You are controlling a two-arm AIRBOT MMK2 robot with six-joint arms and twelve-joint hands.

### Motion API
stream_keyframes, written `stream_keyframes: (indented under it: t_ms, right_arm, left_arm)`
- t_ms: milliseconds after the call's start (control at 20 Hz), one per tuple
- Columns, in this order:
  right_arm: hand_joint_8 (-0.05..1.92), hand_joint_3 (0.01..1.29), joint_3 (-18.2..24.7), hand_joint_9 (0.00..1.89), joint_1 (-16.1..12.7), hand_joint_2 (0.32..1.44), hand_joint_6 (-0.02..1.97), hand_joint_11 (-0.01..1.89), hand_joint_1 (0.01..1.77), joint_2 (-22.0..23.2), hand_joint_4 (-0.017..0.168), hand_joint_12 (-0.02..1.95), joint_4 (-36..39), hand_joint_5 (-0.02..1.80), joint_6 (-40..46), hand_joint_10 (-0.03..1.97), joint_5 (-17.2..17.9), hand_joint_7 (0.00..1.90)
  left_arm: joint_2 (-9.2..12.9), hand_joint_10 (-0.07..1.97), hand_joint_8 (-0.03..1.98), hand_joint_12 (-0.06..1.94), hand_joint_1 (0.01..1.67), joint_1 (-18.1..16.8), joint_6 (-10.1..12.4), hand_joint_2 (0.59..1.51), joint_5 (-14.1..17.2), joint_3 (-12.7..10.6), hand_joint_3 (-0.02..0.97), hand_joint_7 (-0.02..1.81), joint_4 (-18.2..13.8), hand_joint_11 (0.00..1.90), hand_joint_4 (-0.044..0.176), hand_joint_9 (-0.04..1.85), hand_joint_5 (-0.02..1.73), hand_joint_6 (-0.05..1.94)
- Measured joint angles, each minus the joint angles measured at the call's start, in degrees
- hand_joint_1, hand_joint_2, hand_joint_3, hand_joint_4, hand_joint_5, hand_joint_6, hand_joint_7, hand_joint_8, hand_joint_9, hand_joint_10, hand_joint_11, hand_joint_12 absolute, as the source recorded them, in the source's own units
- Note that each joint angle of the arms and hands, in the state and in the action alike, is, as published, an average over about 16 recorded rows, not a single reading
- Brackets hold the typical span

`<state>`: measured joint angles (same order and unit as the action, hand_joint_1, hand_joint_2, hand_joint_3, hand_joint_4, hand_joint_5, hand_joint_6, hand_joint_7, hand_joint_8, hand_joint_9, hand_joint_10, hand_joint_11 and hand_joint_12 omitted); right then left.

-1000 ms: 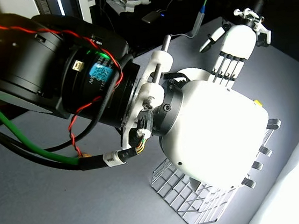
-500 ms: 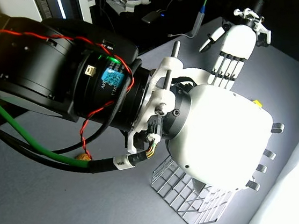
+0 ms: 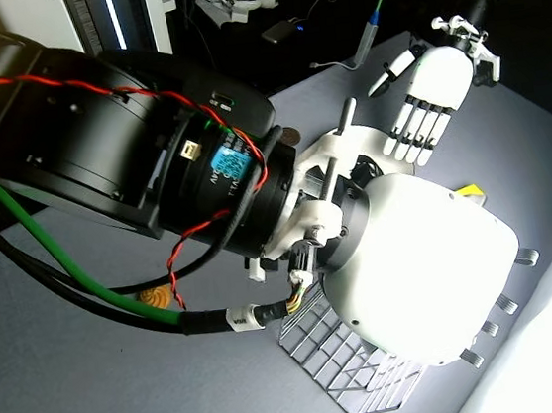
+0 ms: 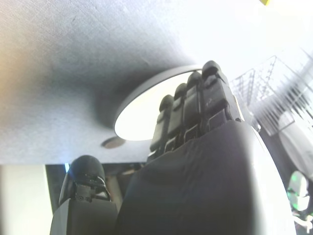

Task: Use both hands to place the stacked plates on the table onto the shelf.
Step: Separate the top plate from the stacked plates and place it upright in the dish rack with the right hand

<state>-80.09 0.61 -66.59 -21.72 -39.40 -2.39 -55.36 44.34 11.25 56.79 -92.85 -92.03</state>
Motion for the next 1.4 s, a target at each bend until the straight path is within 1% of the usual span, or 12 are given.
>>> stream_keyframes:
  t_ms: [500, 950, 1400]
  right_arm:
    - [0.76, 0.02, -1.56, 1.28, 2.87, 0.99, 0.88, 0.79, 1.24, -1.15, 0.018, 1.07, -0.49, 1.0, 0.4, 0.02, 0.74, 1.1]
    - [0.77, 0.01, -3.17, 1.27, 5.17, 1.02, 0.88, 0.8, 1.25, -2.15, 0.018, 1.08, -0.75, 0.99, 0.88, 0.02, 2.1, 1.09]
    - [0.78, 0.01, -4.21, 1.26, 6.29, 1.02, 0.88, 0.82, 1.25, -2.62, 0.018, 1.1, -0.88, 0.98, 1.12, 0.02, 3.08, 1.09]
  left_arm:
    - [-0.08, 0.01, -0.01, 0.0, 0.01, 0.0, 0.0, 1.161, 0.01, -0.08, 0.014, 0.01, -0.08, 0.01, 0.005, 0.02, 0.02, 0.01]
    - [-0.12, 0.0, -0.01, 0.0, 0.01, 0.02, 0.0, 1.156, 0.02, -0.11, 0.014, 0.01, -0.22, 0.01, 0.006, 0.01, 0.02, 0.01]
    - [-0.13, 0.0, -0.01, 0.0, 0.01, 0.1, -0.01, 1.154, 0.02, -0.11, 0.014, 0.01, -0.3, 0.01, 0.006, 0.01, 0.02, 0.01]
